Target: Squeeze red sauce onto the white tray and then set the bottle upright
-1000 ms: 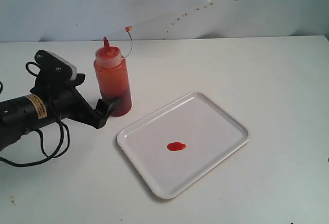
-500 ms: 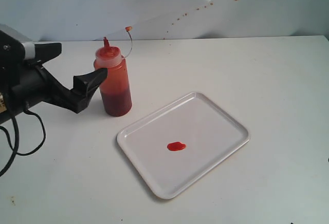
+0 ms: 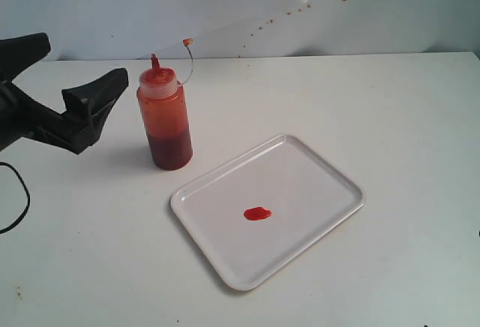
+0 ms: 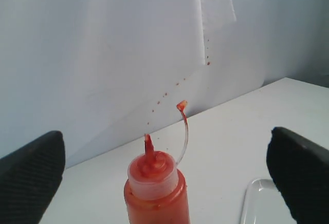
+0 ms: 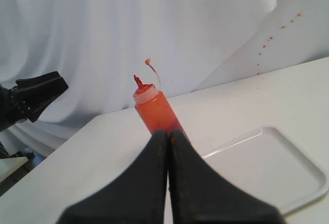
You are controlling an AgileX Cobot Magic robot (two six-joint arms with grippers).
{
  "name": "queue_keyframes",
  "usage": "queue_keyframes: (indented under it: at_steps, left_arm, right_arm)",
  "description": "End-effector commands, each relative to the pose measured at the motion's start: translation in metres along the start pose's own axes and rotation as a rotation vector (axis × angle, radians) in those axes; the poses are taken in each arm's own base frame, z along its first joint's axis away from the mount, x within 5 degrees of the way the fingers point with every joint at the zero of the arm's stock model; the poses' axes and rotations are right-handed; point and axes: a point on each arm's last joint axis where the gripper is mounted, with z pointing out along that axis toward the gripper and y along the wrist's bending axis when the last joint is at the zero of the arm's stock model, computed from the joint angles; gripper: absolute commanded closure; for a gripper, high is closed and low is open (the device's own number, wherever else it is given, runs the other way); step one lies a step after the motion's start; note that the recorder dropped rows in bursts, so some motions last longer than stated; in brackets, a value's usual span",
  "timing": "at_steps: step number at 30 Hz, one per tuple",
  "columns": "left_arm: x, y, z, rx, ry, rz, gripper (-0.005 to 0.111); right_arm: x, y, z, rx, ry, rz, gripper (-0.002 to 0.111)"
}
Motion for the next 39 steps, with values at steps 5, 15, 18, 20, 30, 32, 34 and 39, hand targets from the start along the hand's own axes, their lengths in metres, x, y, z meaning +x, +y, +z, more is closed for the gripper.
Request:
queue_keyframes:
  at_steps: [5, 15, 18, 20, 30, 32, 34, 39]
  left_arm:
    - [-0.012, -0.001, -0.010, -0.006, -0.062, -0.068, 0.027]
    - [-0.017, -0.004, -0.013, 0.013, -0.086, -0.038, 0.106]
    - [-0.019, -0.004, -0.014, 0.012, -0.092, -0.036, 0.106]
    - [-0.018, -0.004, -0.014, 0.011, -0.088, -0.038, 0.106]
    - [-0.018, -0.004, -0.014, 0.011, -0.088, -0.036, 0.106]
    - [-0.018, -0.004, -0.014, 0.011, -0.088, -0.036, 0.106]
    - [-0.018, -0.004, -0.014, 0.011, -0.088, -0.036, 0.106]
    - [-0.018, -0.004, -0.014, 0.011, -0.088, -0.036, 0.106]
  right_arm:
    - [0.001, -0.001, 0.000, 0.001, 0.002, 0.004, 0.108]
    - [0.001, -0.001, 0.000, 0.001, 0.002, 0.004, 0.108]
    - [0.001, -0.001, 0.000, 0.001, 0.002, 0.004, 0.108]
    - [0.001, -0.001, 0.000, 0.001, 0.002, 0.004, 0.108]
    - [0.001, -0.001, 0.000, 0.001, 0.002, 0.004, 0.108]
    - [0.001, -0.001, 0.000, 0.001, 0.002, 0.004, 0.108]
    - [0.001, -0.001, 0.000, 0.001, 0.002, 0.004, 0.108]
    - [0.001, -0.001, 0.000, 0.001, 0.002, 0.004, 0.108]
